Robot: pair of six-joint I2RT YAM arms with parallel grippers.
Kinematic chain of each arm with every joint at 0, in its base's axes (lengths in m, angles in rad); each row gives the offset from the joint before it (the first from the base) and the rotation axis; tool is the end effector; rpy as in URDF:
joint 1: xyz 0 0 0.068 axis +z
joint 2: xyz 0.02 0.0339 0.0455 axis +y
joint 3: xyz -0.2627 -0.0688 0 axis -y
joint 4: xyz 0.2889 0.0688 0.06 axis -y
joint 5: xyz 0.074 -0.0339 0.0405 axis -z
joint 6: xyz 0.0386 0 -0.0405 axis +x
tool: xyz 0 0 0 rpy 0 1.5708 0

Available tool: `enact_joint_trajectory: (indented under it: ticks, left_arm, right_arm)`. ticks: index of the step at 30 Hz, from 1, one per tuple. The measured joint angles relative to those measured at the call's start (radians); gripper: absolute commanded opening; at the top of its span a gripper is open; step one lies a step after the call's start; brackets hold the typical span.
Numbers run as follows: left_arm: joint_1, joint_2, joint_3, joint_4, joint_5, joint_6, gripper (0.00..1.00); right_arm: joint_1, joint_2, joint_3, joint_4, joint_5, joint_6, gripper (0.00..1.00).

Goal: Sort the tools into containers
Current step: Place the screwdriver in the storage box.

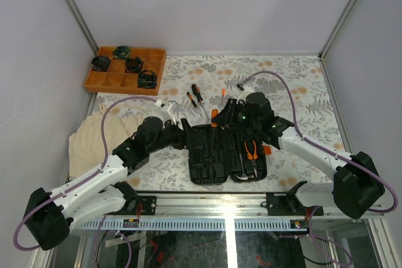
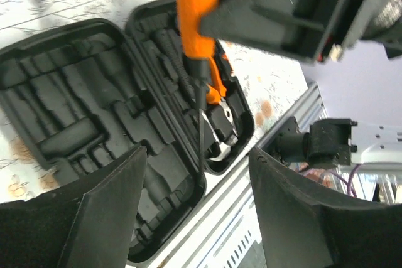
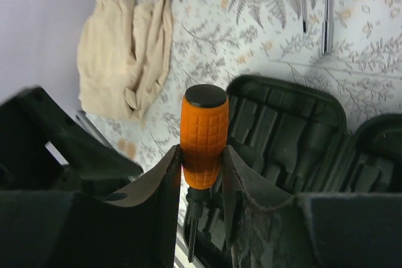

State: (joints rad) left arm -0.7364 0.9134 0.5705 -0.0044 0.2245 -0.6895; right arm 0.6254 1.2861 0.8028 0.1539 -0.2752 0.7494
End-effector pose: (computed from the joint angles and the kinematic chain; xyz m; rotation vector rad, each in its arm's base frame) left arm 0.1844 -0.1788 0.2428 0.2138 2.0810 -1.1347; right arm 0.2655 0.2047 0.2485 -0.0760 2.0717 1.1567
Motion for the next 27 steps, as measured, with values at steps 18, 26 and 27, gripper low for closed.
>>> enact_joint_trajectory:
  ticks: [18,26,27]
  left_arm:
    - [0.093,0.01,-0.048,-0.127,-0.088,-0.013,0.64]
    - [0.093,0.064,-0.048,-0.143,-0.122,-0.013,0.59]
    - [0.093,0.073,-0.048,-0.147,-0.126,-0.013,0.58]
  right_arm:
    - [0.16,0.077,0.048,-0.303,0.211,-0.109,0.14]
    - [0.161,0.164,0.109,-0.339,0.277,-0.125,0.14]
    - [0.161,0.174,0.12,-0.343,0.285,-0.126,0.14]
